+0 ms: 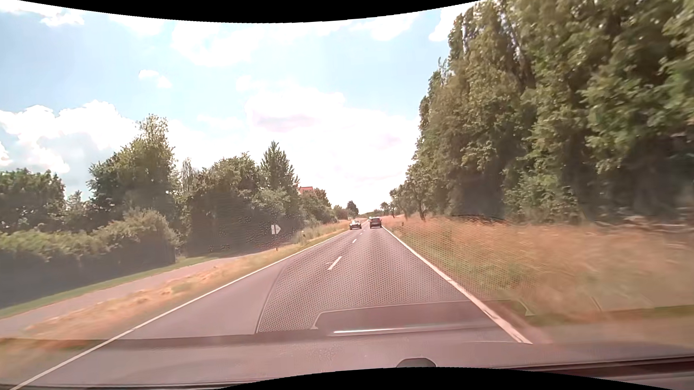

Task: Follow the waypoints while adhering to traffic rules and regulations

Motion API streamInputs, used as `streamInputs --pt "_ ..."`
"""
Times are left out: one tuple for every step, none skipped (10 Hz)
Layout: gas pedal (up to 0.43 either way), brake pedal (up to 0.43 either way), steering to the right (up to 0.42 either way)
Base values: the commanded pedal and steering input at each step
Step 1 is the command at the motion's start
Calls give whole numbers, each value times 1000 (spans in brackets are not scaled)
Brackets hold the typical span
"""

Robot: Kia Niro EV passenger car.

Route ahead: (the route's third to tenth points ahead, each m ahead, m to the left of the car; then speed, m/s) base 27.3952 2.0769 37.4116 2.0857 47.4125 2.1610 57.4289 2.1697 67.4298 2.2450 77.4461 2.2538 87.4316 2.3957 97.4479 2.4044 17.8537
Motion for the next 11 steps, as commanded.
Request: streamInputs --pt "130 0 -5" --pt "130 0 -5" --pt "130 0 -5" --pt "130 0 -5" --pt "130 0 -6" --pt "130 0 -5" --pt "130 0 -5" --pt "130 0 -5" --pt "130 0 -5" --pt "130 0 -5" --pt "130 0 -5"
